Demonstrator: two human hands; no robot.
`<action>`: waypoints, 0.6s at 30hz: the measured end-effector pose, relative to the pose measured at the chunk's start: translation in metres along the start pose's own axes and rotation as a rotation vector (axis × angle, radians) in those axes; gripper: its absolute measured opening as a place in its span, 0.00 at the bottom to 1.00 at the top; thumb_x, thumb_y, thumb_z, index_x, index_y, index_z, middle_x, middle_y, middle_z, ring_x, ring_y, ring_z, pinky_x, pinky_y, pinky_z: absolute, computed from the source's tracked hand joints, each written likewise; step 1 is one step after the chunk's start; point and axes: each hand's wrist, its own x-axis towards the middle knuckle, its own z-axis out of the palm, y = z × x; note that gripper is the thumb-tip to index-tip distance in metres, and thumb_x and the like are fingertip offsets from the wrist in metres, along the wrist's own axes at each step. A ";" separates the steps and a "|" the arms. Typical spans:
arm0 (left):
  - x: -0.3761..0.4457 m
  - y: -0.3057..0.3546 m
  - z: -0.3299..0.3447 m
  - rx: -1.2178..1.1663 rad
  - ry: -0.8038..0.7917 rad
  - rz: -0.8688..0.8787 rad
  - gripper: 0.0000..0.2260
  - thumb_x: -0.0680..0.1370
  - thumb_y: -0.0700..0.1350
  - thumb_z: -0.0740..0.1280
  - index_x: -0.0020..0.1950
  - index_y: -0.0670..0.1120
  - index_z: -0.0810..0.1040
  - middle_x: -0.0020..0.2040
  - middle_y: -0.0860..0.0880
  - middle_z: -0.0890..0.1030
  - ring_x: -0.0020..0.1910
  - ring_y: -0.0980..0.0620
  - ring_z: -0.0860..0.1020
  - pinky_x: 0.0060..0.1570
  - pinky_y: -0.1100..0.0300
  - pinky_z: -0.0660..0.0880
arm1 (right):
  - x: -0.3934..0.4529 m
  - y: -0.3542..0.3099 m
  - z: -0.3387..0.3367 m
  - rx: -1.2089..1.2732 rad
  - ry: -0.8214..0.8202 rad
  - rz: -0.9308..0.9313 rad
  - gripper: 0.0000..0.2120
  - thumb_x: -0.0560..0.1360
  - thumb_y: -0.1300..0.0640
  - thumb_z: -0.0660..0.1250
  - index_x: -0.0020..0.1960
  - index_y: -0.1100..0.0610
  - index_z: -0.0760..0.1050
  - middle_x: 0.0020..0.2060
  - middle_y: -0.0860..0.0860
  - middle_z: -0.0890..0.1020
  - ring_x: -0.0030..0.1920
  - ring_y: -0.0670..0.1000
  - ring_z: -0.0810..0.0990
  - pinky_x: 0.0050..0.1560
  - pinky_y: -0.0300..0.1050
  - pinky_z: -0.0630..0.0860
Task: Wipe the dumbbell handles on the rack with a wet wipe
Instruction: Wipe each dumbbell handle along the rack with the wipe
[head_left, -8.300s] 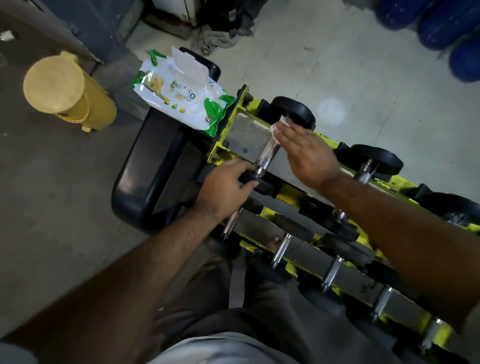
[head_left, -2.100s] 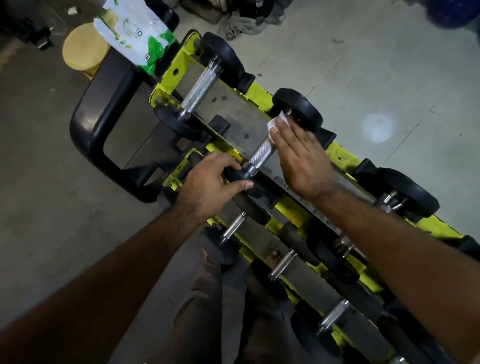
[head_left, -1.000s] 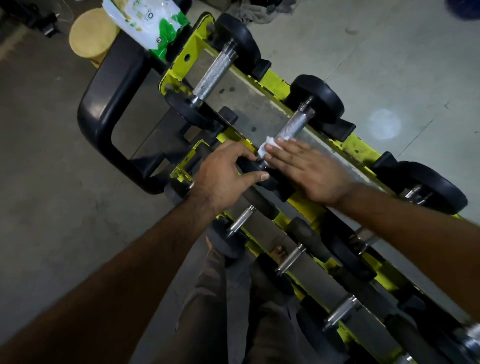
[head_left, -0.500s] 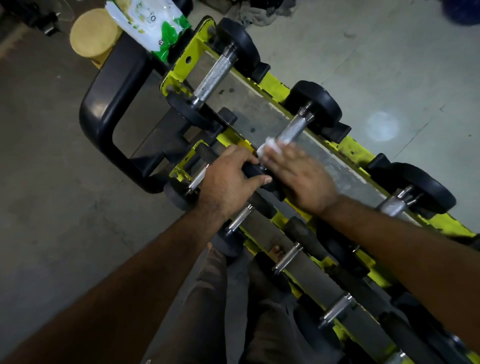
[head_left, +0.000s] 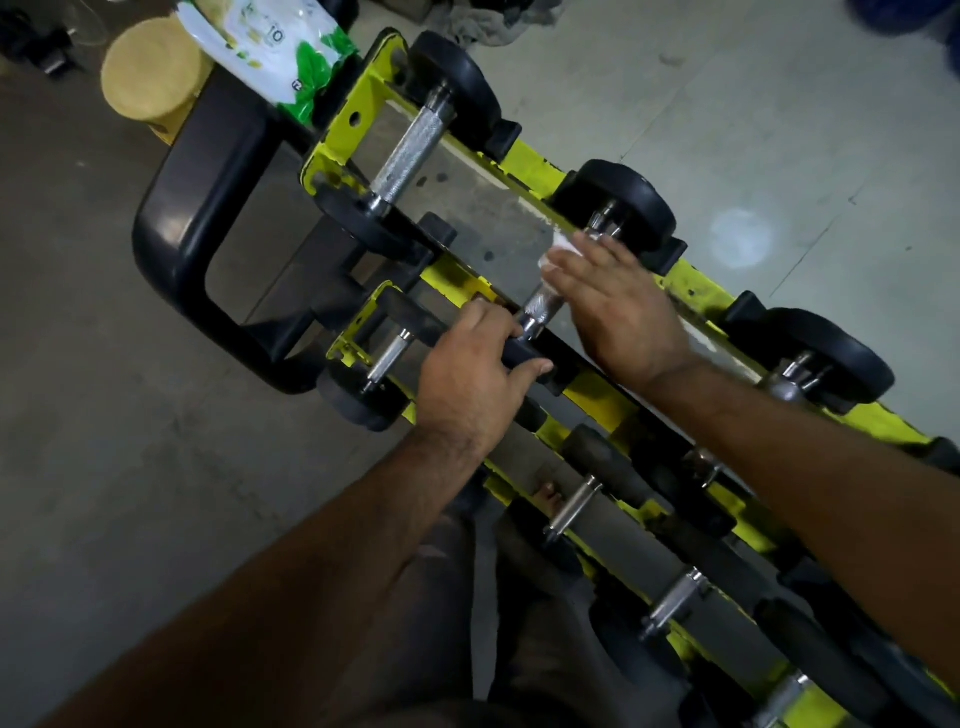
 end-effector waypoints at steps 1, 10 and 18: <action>-0.001 0.000 0.001 0.004 0.001 0.010 0.18 0.69 0.54 0.78 0.51 0.47 0.79 0.55 0.51 0.76 0.52 0.51 0.78 0.49 0.57 0.76 | -0.005 -0.011 0.003 0.011 -0.024 -0.036 0.20 0.81 0.61 0.59 0.72 0.62 0.73 0.71 0.59 0.74 0.74 0.60 0.69 0.77 0.59 0.60; -0.003 -0.009 0.005 0.146 -0.014 0.140 0.21 0.73 0.57 0.73 0.58 0.45 0.78 0.59 0.46 0.77 0.65 0.46 0.74 0.58 0.53 0.76 | -0.007 -0.024 -0.006 -0.006 -0.061 -0.020 0.21 0.80 0.61 0.60 0.72 0.63 0.72 0.71 0.62 0.73 0.73 0.62 0.71 0.75 0.59 0.64; 0.019 -0.034 -0.024 -0.251 -0.055 0.126 0.10 0.76 0.46 0.72 0.55 0.45 0.82 0.53 0.52 0.81 0.51 0.57 0.77 0.51 0.62 0.76 | 0.005 -0.022 -0.016 -0.141 -0.102 0.145 0.22 0.79 0.64 0.58 0.72 0.61 0.73 0.70 0.58 0.75 0.73 0.60 0.71 0.74 0.60 0.65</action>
